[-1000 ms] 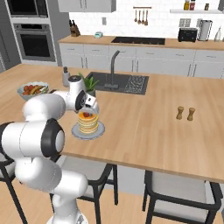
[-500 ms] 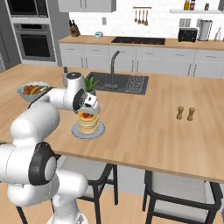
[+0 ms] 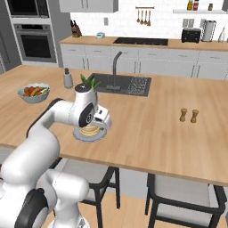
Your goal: Take the strawberry from the fridge and place it on top of the pancake, located on the dining counter.
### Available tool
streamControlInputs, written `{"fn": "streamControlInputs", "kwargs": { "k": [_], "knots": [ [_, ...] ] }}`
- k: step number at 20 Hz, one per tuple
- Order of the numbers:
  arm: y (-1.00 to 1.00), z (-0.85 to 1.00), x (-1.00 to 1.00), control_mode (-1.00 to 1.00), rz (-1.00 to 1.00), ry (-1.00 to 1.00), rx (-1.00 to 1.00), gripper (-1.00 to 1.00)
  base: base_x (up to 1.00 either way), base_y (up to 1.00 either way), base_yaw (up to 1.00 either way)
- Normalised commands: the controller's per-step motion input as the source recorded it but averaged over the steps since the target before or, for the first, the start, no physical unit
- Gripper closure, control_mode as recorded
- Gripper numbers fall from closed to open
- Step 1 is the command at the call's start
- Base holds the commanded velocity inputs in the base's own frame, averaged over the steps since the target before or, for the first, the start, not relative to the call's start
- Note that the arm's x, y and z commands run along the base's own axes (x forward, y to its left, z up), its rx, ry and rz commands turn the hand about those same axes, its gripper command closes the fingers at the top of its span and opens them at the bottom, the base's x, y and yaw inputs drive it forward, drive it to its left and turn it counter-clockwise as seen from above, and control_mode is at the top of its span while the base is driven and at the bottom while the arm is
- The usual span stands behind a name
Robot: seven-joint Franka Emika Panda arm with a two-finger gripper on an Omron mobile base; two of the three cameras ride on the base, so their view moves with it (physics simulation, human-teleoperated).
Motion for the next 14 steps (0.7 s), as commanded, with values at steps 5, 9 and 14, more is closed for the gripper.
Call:
{"fn": "streamControlInputs", "kwargs": {
  "k": [5,9,14],
  "knots": [
    [-0.67,0.00,-0.41,-1.00,-0.06,0.00,0.01,-1.00,0.00,0.00,0.00],
    [-0.48,0.00,-0.28,-1.00,-0.03,0.00,0.01,-1.00,0.00,0.00,0.00],
    [-0.01,0.00,0.00,-1.00,0.00,0.00,0.00,-1.00,0.00,0.00,0.00]
  ]
}}
